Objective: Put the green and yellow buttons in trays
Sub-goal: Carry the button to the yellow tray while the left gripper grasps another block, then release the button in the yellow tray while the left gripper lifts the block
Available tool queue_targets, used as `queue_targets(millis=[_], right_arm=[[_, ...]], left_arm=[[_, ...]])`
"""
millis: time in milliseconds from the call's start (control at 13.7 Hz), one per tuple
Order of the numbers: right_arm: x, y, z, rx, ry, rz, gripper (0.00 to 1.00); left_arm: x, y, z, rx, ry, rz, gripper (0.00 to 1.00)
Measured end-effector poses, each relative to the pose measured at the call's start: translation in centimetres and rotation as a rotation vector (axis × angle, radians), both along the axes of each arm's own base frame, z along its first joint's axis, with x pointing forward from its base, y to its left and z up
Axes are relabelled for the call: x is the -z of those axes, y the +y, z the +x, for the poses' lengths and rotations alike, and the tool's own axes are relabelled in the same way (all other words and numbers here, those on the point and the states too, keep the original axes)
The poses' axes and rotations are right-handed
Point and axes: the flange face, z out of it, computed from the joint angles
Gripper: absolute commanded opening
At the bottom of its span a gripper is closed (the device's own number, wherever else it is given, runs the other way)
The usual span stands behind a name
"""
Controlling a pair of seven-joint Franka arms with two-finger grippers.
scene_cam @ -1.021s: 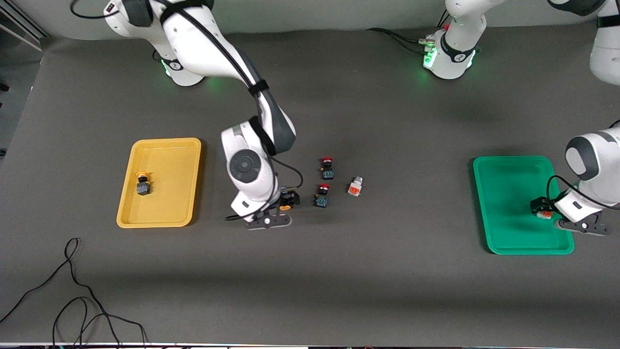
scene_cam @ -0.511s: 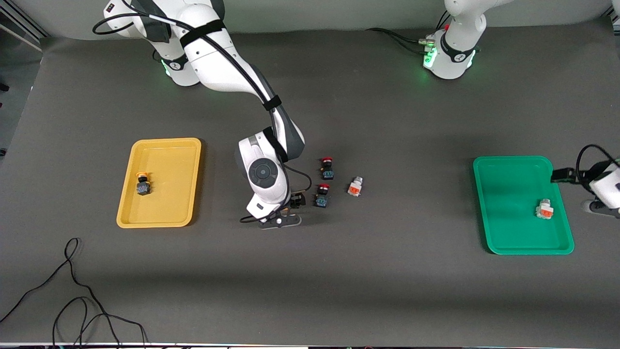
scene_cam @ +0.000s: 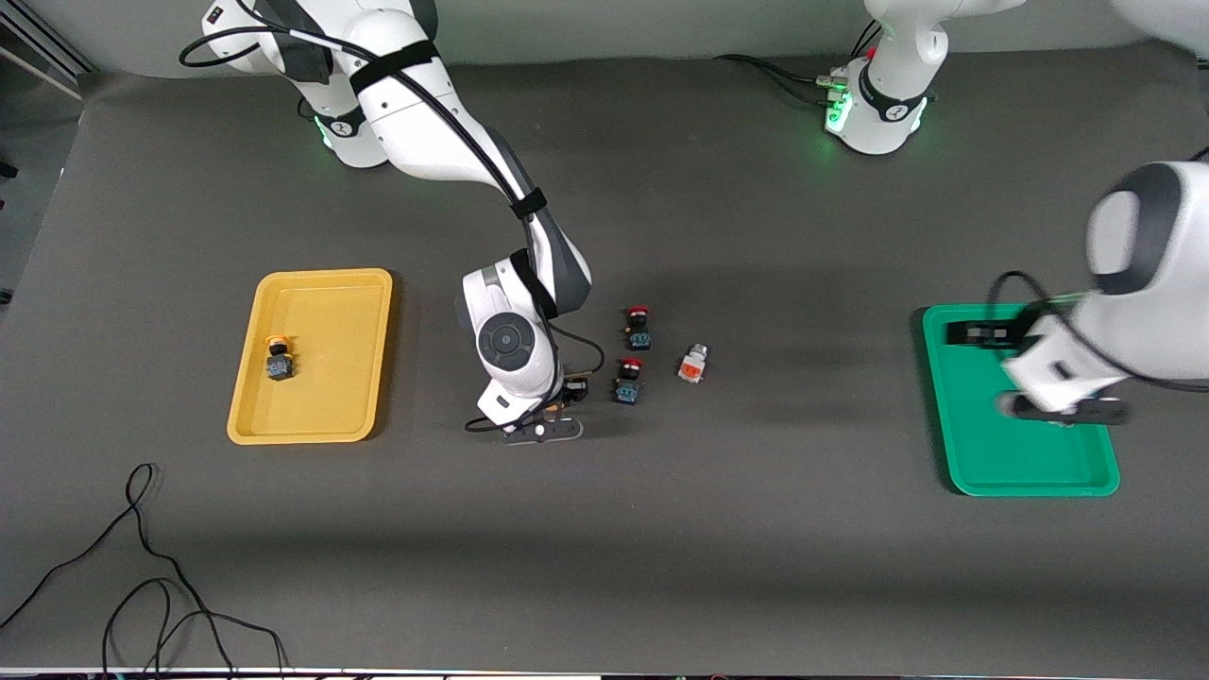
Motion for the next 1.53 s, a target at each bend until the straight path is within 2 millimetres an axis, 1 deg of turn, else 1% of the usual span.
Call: queue_targets(millis=[146, 219, 292, 365, 511, 657, 730, 803, 876, 948, 1021, 1094, 1167, 1240, 1313, 1386, 1459, 1532], right_arm=[[-1.5, -0.1, 0.1, 0.002, 0.018, 0.004, 0.2], [-2.9, -0.2, 0.2, 0.004, 0.029, 0.009, 0.2], [-4.9, -0.3, 0.3, 0.007, 0.042, 0.017, 0.2], [-7.5, -0.6, 0.5, 0.009, 0.054, 0.027, 0.2], [-13.4, -1.6, 0.7, 0.017, 0.074, 0.052, 0.2], [-19.0, -3.8, 0.9, 0.025, 0.083, 0.061, 0.2], [-21.1, -5.4, 1.0, 0.024, 0.081, 0.042, 0.2], [-22.5, -7.4, 1.2, 0.02, 0.082, 0.011, 0.2], [-23.3, -10.0, 1.6, 0.013, 0.086, -0.012, 0.19], [-23.9, -13.3, 2.1, -0.002, 0.089, -0.025, 0.19], [-24.2, -17.5, 2.5, -0.025, 0.096, -0.029, 0.19], [-24.5, -22.5, 2.8, -0.048, 0.106, -0.027, 0.19], [-24.5, -27.1, 2.6, -0.061, 0.119, -0.02, 0.19], [-24.4, -31.4, 2.1, -0.067, 0.133, -0.008, 0.18], [-24.0, -35.0, 1.4, -0.073, 0.15, 0.008, 0.17], [-23.2, -37.5, 0.6, -0.075, 0.163, 0.022, 0.15], [-21.8, -38.8, 0.0, -0.07, 0.162, 0.025, 0.15], [-19.8, -39.4, -0.4, -0.057, 0.148, 0.02, 0.15]], left_arm=[[0.8, -4.1, 0.0, -0.023, -0.011, -0.008, 0.9], [1.2, -6.0, -0.1, -0.039, -0.02, -0.005, 0.9], [1.6, -8.3, -0.2, -0.053, -0.031, 0.002, 0.9], [2.2, -10.8, -0.5, -0.067, -0.043, 0.008, 0.9], [3.9, -16.4, -1.4, -0.092, -0.062, 0.021, 0.9], [6.5, -21.1, -2.3, -0.103, -0.074, 0.026, 0.91], [8.1, -22.6, -2.6, -0.107, -0.074, 0.028, 0.91], [9.7, -23.8, -2.8, -0.106, -0.073, 0.028, 0.91], [11.3, -24.7, -2.9, -0.101, -0.072, 0.026, 0.91], [12.8, -25.4, -3.0, -0.094, -0.07, 0.024, 0.91], [14.2, -26.3, -3.2, -0.084, -0.07, 0.02, 0.93], [15.5, -27.3, -3.4, -0.072, -0.076, 0.015, 0.94], [16.8, -28.4, -3.8, -0.055, -0.085, 0.008, 0.94], [18.0, -29.8, -4.3, -0.03, -0.097, -0.001, 0.94], [19.4, -31.1, -4.9, 0.022, -0.114, -0.014, 0.94], [20.5, -32.0, -5.3, 0.102, -0.133, -0.031, 0.94], [21.5, -32.5, -5.5, 0.188, -0.154, -0.05, 0.94], [22.5, -32.5, -5.5, 0.257, -0.173, -0.071, 0.94]])
